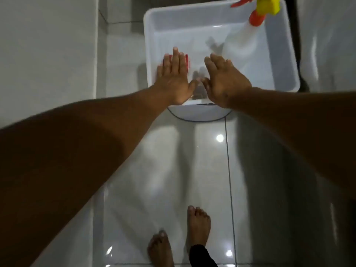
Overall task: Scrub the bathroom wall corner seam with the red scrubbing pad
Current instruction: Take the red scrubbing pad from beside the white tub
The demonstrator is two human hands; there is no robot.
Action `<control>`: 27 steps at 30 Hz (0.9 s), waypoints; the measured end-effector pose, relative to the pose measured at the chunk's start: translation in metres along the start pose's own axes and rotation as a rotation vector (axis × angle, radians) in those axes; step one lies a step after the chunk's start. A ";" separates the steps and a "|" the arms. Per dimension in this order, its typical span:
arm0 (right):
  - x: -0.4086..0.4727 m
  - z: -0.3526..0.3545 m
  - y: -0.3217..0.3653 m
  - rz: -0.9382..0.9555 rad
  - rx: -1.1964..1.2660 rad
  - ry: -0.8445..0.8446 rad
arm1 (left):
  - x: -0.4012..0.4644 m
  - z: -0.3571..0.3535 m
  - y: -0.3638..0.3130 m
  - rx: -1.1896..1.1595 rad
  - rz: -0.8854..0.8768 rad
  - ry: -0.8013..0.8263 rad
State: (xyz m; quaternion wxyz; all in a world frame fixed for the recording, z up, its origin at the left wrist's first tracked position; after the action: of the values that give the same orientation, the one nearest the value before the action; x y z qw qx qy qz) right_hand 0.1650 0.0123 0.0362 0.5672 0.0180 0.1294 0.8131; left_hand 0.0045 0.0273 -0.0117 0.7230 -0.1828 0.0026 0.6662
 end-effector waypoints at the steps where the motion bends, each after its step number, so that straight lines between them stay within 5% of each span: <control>1: 0.004 -0.005 -0.002 -0.002 -0.002 0.009 | 0.003 -0.003 0.000 0.041 -0.010 0.011; 10: 0.027 -0.021 -0.009 -0.009 -0.012 0.084 | 0.018 -0.009 -0.001 -0.019 -0.022 0.097; 19: 0.028 -0.015 -0.004 0.003 -0.031 0.078 | 0.022 -0.005 -0.006 0.005 -0.013 0.010; 27: -0.006 0.032 0.025 0.012 -0.024 0.054 | -0.053 0.067 -0.011 -0.025 -0.084 -0.164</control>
State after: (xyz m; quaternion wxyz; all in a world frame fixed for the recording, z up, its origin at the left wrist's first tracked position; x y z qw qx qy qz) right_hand 0.1499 0.0047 0.0732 0.5589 -0.0098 0.1348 0.8181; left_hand -0.0067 -0.0067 0.0669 0.7456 -0.1364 -0.0725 0.6482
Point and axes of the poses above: each hand's wrist, its own x-axis towards the middle knuckle, its own z-axis out of the back of the hand, y = z × x, the point moved 3 cm from there along x, towards the middle knuckle, and after that the axes turned 9 degrees about -y, right-handed, at the moved point
